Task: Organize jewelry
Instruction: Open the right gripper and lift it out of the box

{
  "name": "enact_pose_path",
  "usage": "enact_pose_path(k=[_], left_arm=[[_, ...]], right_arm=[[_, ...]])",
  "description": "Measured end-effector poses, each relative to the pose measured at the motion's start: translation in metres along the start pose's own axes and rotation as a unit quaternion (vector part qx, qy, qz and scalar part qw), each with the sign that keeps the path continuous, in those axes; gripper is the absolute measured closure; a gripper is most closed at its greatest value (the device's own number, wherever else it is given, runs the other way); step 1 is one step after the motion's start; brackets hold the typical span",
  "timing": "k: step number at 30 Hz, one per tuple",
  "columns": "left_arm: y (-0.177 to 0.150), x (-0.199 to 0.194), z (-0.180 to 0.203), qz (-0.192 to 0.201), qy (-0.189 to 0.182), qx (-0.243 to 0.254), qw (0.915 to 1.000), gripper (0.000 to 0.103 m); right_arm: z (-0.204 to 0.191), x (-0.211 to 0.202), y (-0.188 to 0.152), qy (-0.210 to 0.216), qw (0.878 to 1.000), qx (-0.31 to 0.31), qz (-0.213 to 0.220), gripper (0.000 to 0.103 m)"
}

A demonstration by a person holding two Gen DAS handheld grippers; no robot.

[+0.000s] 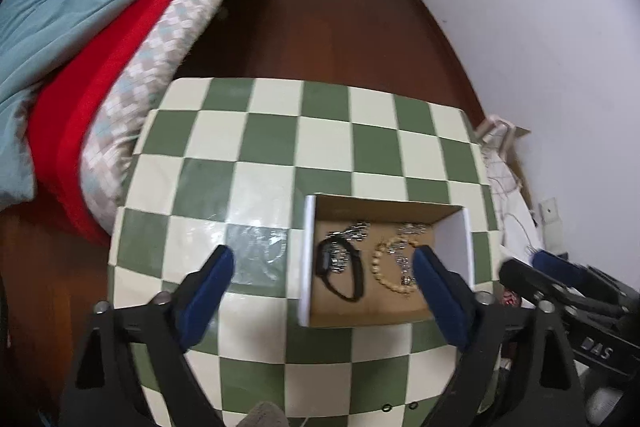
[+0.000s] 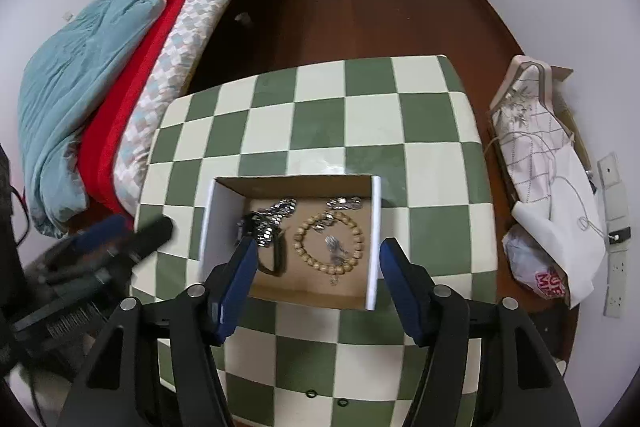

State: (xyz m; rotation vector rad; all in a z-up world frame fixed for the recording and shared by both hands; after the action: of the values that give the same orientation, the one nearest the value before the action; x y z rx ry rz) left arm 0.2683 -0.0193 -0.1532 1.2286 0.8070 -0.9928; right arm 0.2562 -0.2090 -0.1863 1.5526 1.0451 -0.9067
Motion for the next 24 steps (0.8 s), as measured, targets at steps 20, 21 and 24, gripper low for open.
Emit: enact_pose_path(k=[20, 21, 24], left_arm=[[-0.105, -0.028, -0.016, 0.064, 0.171, 0.054, 0.9816, 0.000], [-0.113, -0.025, -0.017, 0.056, 0.180, 0.058, 0.9803, 0.000], [-0.138, -0.013, -0.021, 0.036, 0.190, 0.059, 0.9793, 0.000]], right_arm=[[0.016, 0.015, -0.140, -0.079, 0.997, 0.019, -0.015, 0.000], [0.016, 0.022, -0.153, -0.075, 0.997, 0.021, -0.027, 0.005], [0.016, 0.040, -0.183, -0.067, 0.996, 0.025, -0.051, 0.039]])
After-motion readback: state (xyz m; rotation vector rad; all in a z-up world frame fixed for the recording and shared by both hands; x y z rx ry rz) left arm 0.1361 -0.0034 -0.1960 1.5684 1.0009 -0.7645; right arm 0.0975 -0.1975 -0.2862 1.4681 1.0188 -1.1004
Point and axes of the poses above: each gripper's, at about its wrist camera, not at the fingertips, and x roughly the way its jaws point, z to its right, y to its top, the point moved 3 cm from there along x, roughly the way its jaws point, and after that the axes turned 1 degree about -y, right-handed, at the moved point
